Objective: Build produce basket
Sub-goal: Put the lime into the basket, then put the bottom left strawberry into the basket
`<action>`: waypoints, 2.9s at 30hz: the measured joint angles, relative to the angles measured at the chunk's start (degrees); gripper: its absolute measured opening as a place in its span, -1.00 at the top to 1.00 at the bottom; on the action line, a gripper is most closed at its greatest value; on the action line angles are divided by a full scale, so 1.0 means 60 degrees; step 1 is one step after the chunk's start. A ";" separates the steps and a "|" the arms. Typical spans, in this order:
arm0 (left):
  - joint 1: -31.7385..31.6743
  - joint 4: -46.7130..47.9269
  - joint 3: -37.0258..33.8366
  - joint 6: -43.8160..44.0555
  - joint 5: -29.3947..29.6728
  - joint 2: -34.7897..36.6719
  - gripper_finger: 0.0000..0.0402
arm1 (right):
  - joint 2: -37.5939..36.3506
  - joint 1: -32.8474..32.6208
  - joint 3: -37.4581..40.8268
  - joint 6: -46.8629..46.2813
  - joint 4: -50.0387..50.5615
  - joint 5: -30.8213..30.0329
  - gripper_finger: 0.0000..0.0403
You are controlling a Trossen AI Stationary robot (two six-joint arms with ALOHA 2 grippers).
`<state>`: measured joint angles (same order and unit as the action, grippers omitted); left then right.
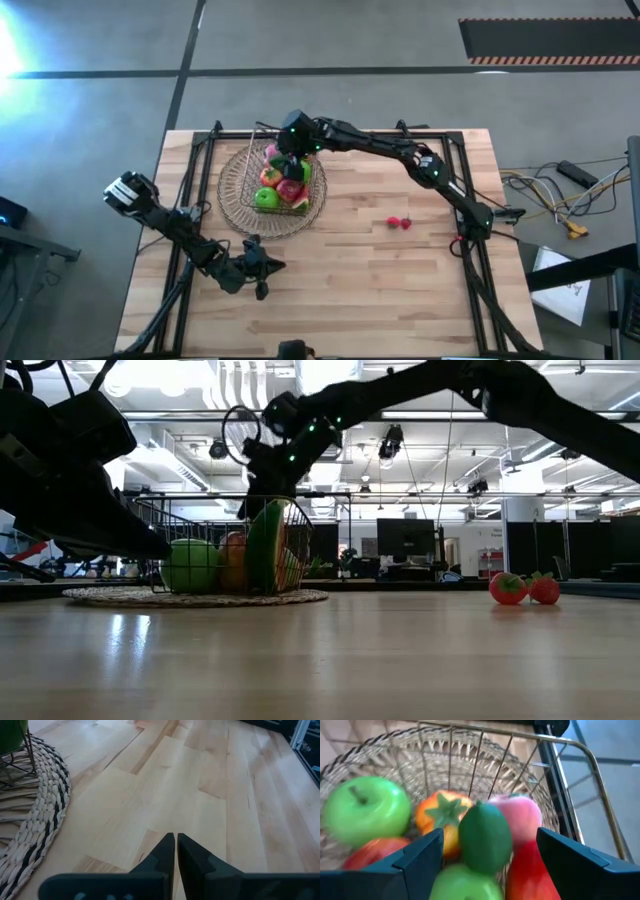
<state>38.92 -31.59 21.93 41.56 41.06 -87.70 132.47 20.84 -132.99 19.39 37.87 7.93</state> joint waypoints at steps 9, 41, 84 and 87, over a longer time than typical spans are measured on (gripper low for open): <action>0.0000 -0.0094 0.0000 0.0000 0.0104 0.0000 0.98 | -0.1803 -0.0122 0.1589 0.0121 0.1833 -0.0021 -0.44; 0.0062 0.5756 0.0178 0.6263 -0.3377 0.4109 0.98 | -0.9232 -0.7270 1.7436 -0.4272 -1.1669 -0.5656 -0.07; 0.0073 1.3151 -0.0746 1.3038 -0.5223 0.8911 0.19 | -0.7167 -0.7369 1.7227 -0.4312 -1.2409 -0.5557 -0.07; 0.0073 1.2211 -0.1049 1.3027 -0.5209 0.8603 0.25 | -0.7167 -0.7369 1.7228 -0.4312 -1.2411 -0.5560 -0.07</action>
<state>39.35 41.67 15.64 119.72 9.80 -36.08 89.47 -23.38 -29.63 -6.48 -36.59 -25.42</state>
